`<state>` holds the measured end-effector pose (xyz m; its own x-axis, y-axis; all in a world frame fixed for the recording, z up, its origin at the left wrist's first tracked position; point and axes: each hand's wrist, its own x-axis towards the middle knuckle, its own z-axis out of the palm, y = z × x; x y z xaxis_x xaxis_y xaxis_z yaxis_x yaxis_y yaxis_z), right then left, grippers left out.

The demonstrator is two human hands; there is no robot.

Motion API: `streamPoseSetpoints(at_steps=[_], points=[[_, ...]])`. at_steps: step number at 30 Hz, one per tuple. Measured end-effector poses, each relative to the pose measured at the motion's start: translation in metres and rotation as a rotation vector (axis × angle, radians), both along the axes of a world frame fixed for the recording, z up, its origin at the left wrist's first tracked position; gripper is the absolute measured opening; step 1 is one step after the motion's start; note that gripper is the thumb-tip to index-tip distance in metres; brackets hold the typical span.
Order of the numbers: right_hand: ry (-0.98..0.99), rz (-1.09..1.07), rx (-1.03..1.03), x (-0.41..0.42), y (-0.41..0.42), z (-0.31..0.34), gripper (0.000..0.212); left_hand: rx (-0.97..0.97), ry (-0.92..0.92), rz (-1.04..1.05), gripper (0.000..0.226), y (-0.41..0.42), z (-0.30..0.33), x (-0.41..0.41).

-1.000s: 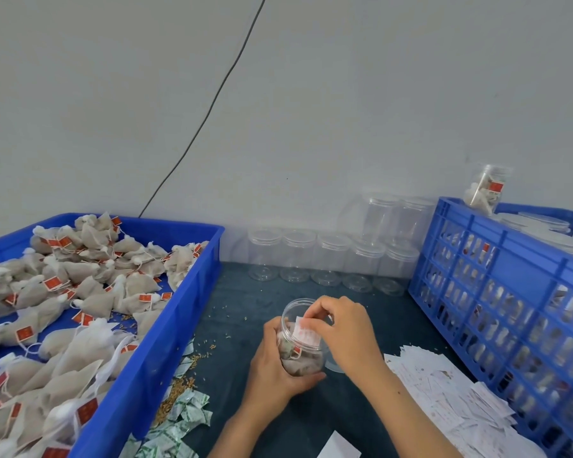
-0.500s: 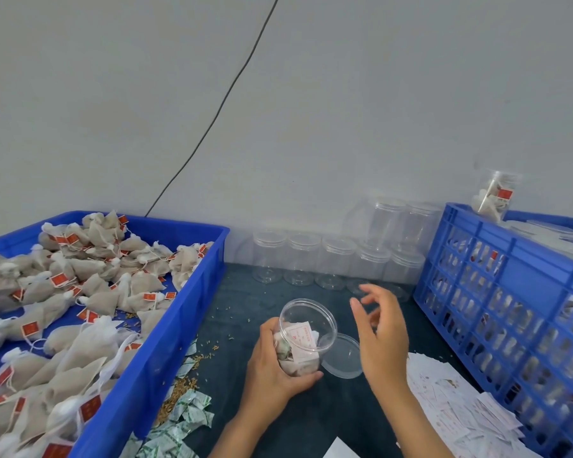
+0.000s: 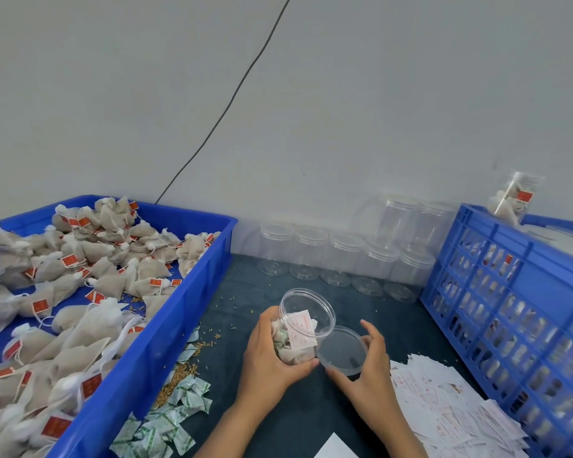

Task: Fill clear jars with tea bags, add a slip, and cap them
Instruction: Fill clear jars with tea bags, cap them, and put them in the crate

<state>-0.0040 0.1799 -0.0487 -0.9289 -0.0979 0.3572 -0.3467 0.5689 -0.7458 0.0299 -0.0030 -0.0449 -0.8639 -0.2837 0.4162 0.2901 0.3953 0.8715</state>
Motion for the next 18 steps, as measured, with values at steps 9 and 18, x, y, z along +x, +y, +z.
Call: streamPoseSetpoints(at_steps=[9,18], points=[[-0.042,0.32,-0.389,0.014,0.002,0.029,0.077,-0.335,0.096,0.116,0.097,-0.001,0.006,0.006],[0.194,0.243,-0.287,0.028,-0.015,0.038,0.068,-0.577,0.25,0.064,0.091,0.005,0.01,0.004]])
